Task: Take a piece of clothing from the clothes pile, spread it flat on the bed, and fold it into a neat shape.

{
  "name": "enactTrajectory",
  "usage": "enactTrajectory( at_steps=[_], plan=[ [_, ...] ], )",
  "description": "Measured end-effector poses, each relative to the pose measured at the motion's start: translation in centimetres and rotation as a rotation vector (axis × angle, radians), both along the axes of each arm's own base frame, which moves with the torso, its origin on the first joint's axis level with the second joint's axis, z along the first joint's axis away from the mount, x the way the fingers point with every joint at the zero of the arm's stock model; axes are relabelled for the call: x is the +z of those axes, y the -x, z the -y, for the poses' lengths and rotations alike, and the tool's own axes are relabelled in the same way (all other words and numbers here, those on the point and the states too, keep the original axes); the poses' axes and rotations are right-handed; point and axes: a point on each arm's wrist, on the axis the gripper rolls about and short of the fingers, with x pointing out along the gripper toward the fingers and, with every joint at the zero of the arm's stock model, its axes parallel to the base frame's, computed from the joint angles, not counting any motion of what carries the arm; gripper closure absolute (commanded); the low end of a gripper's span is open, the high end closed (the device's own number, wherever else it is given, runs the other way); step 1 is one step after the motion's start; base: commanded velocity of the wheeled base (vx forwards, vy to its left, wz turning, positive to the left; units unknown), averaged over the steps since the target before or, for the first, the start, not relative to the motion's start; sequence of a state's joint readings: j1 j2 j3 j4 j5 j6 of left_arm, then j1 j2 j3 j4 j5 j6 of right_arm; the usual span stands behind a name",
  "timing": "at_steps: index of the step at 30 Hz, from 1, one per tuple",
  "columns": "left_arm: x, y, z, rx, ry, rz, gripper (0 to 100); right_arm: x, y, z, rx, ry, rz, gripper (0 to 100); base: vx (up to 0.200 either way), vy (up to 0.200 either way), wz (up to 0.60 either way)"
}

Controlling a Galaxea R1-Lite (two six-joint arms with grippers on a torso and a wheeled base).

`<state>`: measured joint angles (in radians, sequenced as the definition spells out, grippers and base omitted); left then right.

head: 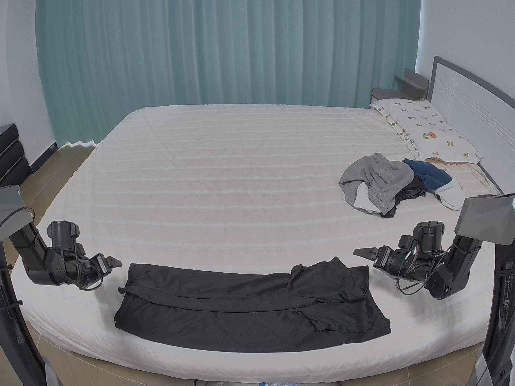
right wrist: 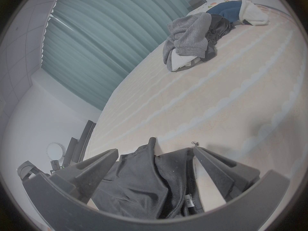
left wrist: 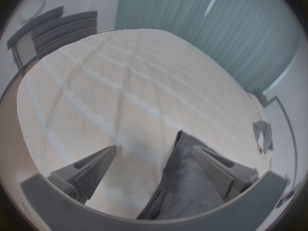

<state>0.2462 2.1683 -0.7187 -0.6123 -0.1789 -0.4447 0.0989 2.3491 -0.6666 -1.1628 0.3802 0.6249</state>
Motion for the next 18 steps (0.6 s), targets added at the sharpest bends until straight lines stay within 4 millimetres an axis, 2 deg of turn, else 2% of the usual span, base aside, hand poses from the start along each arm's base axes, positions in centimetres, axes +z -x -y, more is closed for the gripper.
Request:
enactTrajectory(
  at_steps=[4, 8, 14, 18],
  plan=[
    [1.0, -2.3, 0.6, 0.026, 0.063, 0.021, 0, -0.3, -0.2, -0.3, -0.004, -0.014, -0.019, 0, 0.000, 0.000, 0.00],
    [0.6, -4.1, 1.8, 0.005, 0.090, 0.021, 0, -0.8, -0.3, -0.5, -0.013, -0.033, -0.048, 0, 0.000, 0.000, 0.00],
    [-1.1, -5.2, 3.7, -0.031, 0.085, -0.010, 0, -1.4, -0.2, -0.4, -0.044, -0.070, -0.091, 0, 0.000, 0.000, 0.00],
    [-1.8, -5.5, 4.2, -0.042, 0.083, -0.017, 0, -1.6, -0.1, -0.4, -0.049, -0.072, -0.095, 0, 0.000, 0.000, 0.00]
  ],
)
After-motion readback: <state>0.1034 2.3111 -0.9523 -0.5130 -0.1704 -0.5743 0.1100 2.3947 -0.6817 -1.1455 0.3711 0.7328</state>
